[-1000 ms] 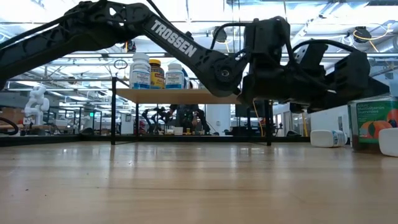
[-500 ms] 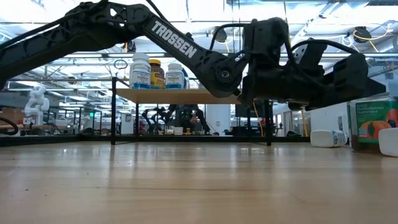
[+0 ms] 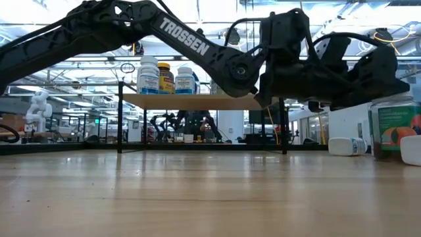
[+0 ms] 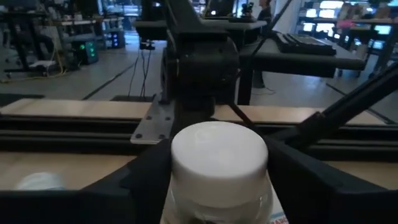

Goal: Pick and place medicine bottles onto shelf by color
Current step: Put the dark green medicine bottle on the shelf

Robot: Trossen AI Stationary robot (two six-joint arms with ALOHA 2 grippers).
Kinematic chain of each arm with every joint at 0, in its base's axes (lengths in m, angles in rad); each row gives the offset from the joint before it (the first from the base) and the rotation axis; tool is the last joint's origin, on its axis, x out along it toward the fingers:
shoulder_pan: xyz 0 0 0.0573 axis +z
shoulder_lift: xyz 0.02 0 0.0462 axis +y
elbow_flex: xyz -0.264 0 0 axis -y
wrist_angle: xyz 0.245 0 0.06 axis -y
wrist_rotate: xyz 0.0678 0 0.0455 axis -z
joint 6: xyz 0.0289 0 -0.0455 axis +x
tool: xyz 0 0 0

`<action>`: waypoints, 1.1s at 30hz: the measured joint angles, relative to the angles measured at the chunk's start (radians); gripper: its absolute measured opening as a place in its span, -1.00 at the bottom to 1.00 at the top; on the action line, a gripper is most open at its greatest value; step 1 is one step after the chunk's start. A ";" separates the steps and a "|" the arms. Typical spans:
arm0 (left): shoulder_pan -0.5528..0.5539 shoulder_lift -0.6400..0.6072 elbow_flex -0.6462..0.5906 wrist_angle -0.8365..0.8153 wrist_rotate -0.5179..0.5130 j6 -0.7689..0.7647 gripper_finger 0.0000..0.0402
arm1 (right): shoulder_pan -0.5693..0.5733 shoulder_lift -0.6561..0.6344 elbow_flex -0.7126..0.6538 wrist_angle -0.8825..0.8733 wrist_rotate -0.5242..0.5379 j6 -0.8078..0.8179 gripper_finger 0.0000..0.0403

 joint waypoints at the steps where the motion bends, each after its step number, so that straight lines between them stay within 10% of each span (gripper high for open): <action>1: -0.001 0.000 0.000 0.001 -0.009 -0.004 0.19 | 0.000 0.000 0.000 -0.002 0.000 0.000 -0.36; 33: -0.008 -0.177 -0.001 -0.263 -0.156 -0.053 0.19 | 0.002 -0.003 0.000 -0.098 -0.002 0.144 -0.36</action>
